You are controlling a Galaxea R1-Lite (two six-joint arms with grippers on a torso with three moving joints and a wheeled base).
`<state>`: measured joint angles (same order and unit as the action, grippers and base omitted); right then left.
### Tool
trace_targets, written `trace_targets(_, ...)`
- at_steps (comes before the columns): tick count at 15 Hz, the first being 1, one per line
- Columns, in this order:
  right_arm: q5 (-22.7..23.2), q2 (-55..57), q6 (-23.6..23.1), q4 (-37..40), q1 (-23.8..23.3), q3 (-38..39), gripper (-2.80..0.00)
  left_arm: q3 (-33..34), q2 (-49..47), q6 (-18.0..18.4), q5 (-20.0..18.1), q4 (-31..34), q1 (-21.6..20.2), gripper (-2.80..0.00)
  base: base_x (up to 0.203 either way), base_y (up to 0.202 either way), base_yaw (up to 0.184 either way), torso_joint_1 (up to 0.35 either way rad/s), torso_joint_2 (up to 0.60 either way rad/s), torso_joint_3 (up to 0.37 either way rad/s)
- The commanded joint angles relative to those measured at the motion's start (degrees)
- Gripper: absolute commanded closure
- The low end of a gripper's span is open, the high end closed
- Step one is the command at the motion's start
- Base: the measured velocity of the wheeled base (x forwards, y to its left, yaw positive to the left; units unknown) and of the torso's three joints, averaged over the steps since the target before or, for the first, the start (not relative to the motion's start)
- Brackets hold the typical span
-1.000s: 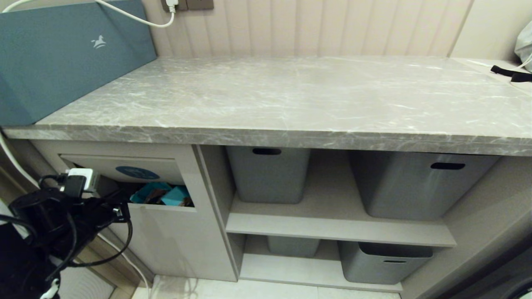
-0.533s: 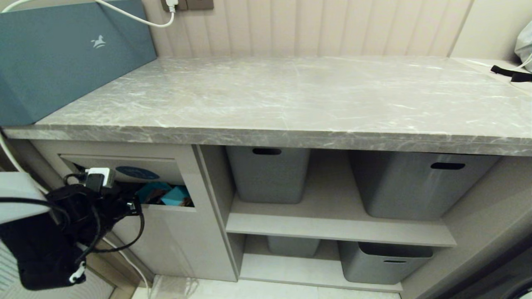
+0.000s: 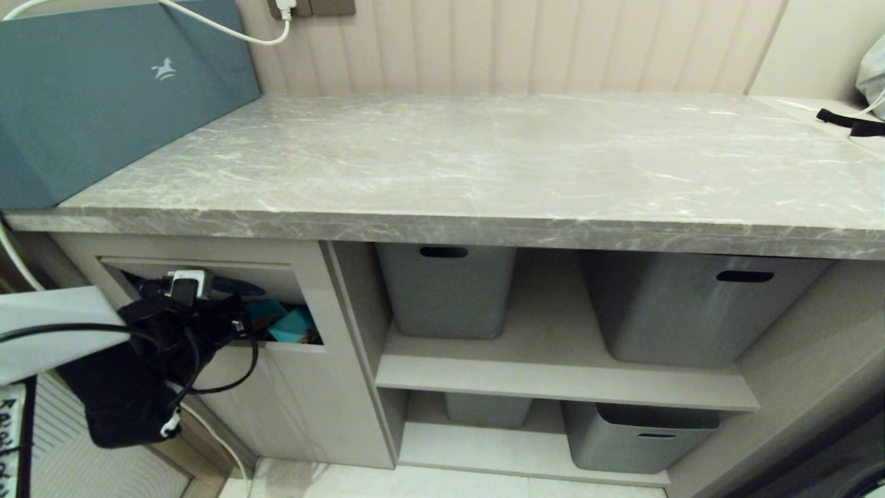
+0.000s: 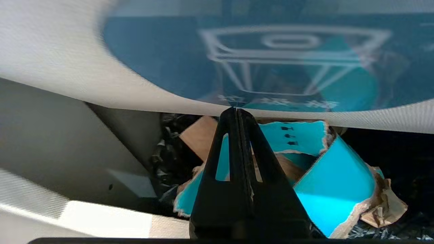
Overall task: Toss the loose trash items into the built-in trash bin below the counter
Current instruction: Put the garbage in the trash can
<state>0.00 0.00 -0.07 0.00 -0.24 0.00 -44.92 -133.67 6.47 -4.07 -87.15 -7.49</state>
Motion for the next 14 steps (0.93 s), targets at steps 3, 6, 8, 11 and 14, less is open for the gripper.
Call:
trace_targets(3,0.0,0.0,0.0,0.0,0.1,0.0,0.00,-5.0,-1.7,0.1,-0.2,-0.5,0.4,0.00,0.000,0.000,0.000,0.000,0.00,0.000)
trace_targets(6,0.0,0.0,0.0,0.0,0.0,0.0,0.00,-6.9,-2.3,0.4,-0.6,-0.5,0.5,0.00,0.000,0.000,0.000,0.000,0.00,0.000)
trace_targets(8,0.0,0.0,0.0,0.0,0.1,0.0,0.00,-4.6,-0.9,0.4,-0.5,-0.5,0.5,0.00,0.000,0.000,0.000,0.000,0.00,0.000)
trace_targets(11,0.0,0.0,0.0,0.0,0.0,0.0,0.00,1.2,2.9,0.4,-0.5,-0.5,0.5,0.00,0.000,0.000,0.000,0.000,0.00,0.000)
trace_targets(14,0.0,0.0,0.0,0.0,0.0,0.0,0.00,9.4,7.8,0.5,-0.4,-0.5,0.6,0.00,0.000,0.000,0.000,0.000,0.00,0.000)
